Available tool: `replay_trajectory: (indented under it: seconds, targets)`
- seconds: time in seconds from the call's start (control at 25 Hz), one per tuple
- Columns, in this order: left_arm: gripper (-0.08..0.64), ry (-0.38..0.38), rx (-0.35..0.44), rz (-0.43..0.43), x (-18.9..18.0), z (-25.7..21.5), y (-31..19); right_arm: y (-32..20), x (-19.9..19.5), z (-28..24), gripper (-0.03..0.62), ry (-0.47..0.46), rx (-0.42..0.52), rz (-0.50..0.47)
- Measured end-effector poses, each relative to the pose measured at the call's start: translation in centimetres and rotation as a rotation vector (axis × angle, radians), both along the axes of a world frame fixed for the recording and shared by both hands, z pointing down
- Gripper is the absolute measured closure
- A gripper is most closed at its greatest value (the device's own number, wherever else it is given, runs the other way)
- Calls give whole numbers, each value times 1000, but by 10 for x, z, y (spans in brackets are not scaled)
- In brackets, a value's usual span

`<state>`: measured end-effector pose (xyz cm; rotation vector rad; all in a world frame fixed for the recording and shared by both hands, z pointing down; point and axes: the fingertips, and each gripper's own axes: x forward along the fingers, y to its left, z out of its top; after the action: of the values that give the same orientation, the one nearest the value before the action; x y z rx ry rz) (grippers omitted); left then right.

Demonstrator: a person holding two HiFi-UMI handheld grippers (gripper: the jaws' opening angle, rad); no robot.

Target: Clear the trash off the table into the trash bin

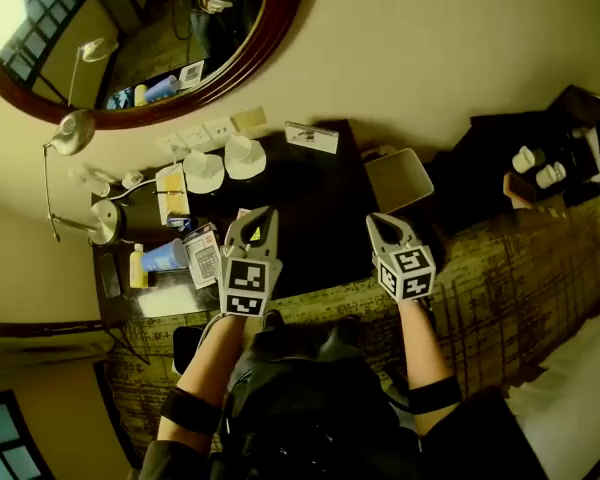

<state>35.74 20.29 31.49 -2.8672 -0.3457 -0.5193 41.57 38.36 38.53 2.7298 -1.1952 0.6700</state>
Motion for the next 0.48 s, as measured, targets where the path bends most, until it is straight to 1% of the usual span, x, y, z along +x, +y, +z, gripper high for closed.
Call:
replay_trajectory:
  seconds: [0.12, 0.2, 0.32, 0.48]
  targets:
    - [560, -46, -49, -173, -34, 19, -78, -78, -4, 1, 588, 12, -2, -151]
    - [560, -71, -68, -262, -57, 30, -117, -119, -13, 4, 588, 9, -13, -237]
    - [560, -91, -72, -344, -83, 43, -154, -161, -28, 12, 588, -6, -28, -322]
    - [560, -103, -103, -400, -100, 58, -179, -187, -43, 17, 588, -11, -55, -376]
